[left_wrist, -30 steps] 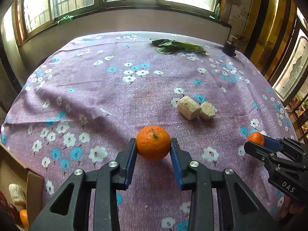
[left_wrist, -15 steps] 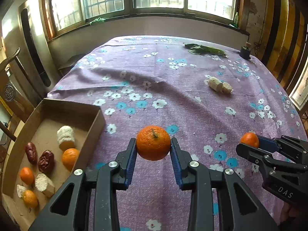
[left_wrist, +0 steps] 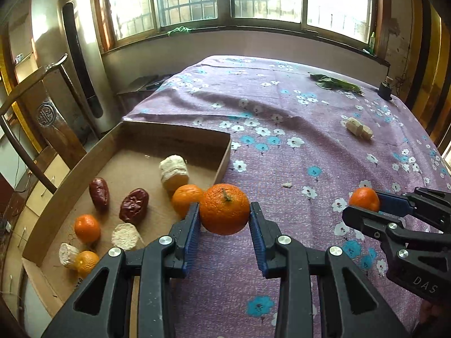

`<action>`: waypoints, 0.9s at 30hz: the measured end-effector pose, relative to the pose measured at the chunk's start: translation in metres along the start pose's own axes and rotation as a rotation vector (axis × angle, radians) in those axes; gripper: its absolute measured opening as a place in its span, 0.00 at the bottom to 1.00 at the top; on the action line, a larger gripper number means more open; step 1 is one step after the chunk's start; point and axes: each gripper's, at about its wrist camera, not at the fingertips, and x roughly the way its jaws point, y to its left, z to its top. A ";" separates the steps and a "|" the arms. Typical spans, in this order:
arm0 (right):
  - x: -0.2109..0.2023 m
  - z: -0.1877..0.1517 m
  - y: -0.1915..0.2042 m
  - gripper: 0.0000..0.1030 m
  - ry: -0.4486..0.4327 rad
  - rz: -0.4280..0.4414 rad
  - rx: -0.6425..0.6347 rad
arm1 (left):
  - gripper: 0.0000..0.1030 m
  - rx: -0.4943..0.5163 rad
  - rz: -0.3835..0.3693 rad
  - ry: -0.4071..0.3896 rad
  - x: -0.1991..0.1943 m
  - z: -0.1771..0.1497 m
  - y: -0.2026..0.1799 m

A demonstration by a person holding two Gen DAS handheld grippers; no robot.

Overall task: Organize fruits
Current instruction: 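Carry both oranges over the box with both tools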

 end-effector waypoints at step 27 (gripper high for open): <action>0.066 0.043 0.134 0.37 0.087 0.142 -0.294 | 0.32 -0.262 0.189 -0.010 -0.013 -0.015 0.159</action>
